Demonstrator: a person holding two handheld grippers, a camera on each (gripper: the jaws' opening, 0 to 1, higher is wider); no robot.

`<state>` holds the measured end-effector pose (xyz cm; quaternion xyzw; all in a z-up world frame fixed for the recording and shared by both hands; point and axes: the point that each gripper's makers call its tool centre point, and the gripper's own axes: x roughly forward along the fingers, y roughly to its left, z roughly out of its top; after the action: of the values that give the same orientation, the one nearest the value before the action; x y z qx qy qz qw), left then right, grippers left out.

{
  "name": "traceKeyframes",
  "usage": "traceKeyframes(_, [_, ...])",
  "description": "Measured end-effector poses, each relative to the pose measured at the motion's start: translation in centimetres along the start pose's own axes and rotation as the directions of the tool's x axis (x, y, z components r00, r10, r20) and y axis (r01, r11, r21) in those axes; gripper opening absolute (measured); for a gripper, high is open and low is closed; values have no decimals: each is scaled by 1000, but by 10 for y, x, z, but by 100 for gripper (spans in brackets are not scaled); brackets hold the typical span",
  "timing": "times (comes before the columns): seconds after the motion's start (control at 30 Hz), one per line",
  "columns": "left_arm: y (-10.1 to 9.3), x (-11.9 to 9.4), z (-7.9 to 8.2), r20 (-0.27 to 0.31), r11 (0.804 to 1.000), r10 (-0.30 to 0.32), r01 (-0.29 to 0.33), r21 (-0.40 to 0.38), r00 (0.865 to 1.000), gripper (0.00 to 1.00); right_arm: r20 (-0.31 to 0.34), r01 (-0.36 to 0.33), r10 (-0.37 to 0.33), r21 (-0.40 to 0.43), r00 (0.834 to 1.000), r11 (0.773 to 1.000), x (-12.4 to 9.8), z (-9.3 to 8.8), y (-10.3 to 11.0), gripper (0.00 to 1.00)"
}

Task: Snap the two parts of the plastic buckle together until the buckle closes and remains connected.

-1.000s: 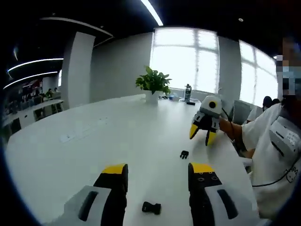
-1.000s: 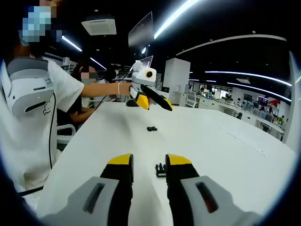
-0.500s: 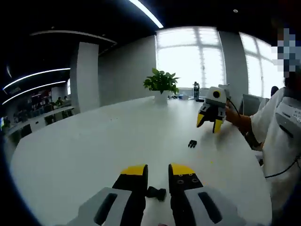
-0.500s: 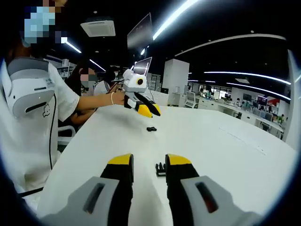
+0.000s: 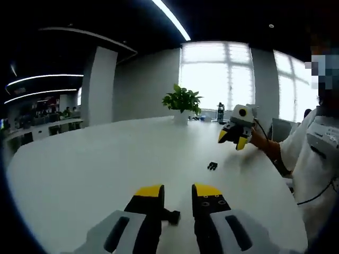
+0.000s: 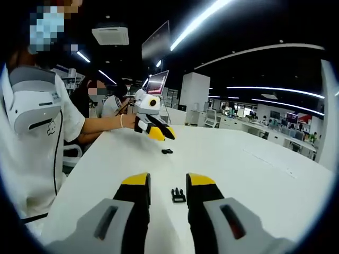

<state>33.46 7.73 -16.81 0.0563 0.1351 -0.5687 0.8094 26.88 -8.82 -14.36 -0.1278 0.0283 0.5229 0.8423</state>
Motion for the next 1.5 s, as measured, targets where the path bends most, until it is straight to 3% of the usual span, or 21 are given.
traceKeyframes(0.1, [2, 2, -15, -66, 999, 25, -23, 33, 998, 20, -6, -2, 2, -2, 1000, 1000, 0, -1, 1, 25])
traceKeyframes(0.33, [5, -1, -24, -97, 999, 31, -27, 37, 995, 20, -11, -4, 4, -3, 1000, 1000, 1, -1, 2, 25])
traceKeyframes(0.63, [12, -2, -39, -155, 999, 24, -27, -17, 988, 21, -15, -4, 4, -5, 1000, 1000, 0, -2, 2, 25])
traceKeyframes(1.1, [9, -2, -43, -149, 998, 34, -41, -44, 988, 18, -17, -3, 3, -4, 1000, 1000, 1, -5, 2, 25])
traceKeyframes(1.27, [10, -5, -37, -128, 994, 93, -100, -52, 987, 17, -17, -4, 4, -6, 1000, 1000, 1, -5, 3, 25])
traceKeyframes(1.4, [16, -9, -34, -119, 977, 170, -183, -112, 978, 17, -15, -6, 6, -8, 1000, 1000, 1, -5, 3, 25])
traceKeyframes(1.5, [14, -11, -35, -121, 974, 190, -202, -99, 974, 17, -13, -7, 7, -9, 1000, 1000, 1, -4, 3, 25])
